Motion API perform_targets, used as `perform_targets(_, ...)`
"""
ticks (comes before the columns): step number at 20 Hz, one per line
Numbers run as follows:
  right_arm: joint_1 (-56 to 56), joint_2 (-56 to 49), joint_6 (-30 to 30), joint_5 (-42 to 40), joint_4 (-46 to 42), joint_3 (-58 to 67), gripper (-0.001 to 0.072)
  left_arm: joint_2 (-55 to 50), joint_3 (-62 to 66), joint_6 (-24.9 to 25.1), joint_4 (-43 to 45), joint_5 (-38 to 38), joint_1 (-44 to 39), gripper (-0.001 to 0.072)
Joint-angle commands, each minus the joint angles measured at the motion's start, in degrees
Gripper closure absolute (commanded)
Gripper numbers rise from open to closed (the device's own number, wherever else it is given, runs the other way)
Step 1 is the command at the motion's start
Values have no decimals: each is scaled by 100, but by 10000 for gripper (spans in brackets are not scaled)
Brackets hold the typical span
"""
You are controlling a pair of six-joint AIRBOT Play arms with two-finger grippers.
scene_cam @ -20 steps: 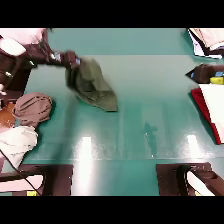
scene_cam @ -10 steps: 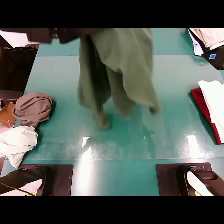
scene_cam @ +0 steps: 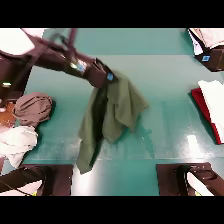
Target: Fold the shirts.
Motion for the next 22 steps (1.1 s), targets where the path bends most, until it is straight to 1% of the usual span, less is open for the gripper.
perform_targets(1, 282, -181, -4, 109, -9, 7, 693, -334, -474, -555, 483, -199, 433, 44)
perform_targets(5, 549, -461, -7, 144, -28, 7, 693, -118, -586, -562, 570, -1215, 1676, 43)
perform_targets(7, 697, -595, -7, 138, -28, 7, 693, 166, -1279, -518, 570, -1191, 2050, 43)
perform_targets(8, 776, -662, -7, 140, -31, 7, 693, 313, -1762, -417, 570, -1182, 2122, 43)
perform_targets(10, 887, -802, -7, 140, -31, 7, 693, 555, -2859, -284, 527, -1095, 2140, 42)
perform_targets(12, 955, -946, -7, 151, -33, 7, 694, 680, -3840, -140, 33, -872, 2140, 42)
perform_targets(13, 955, -1008, -7, 151, -31, 7, 693, 680, -4223, -7, -205, -872, 2140, 42)
perform_targets(15, 949, -1108, -7, 164, -37, 7, 693, 680, -4756, 87, -367, -804, 2140, 42)
perform_targets(17, 949, -1187, -7, 168, -35, 7, 694, 680, -5036, 166, -413, -664, 2015, 42)
perform_targets(21, 949, -1213, -7, 179, -44, 7, 694, 680, -5130, 214, -389, -380, 1403, 44)
perform_targets(22, 949, -1213, -7, 199, -44, 7, 693, 680, -5130, 195, -369, -275, 1292, 65)
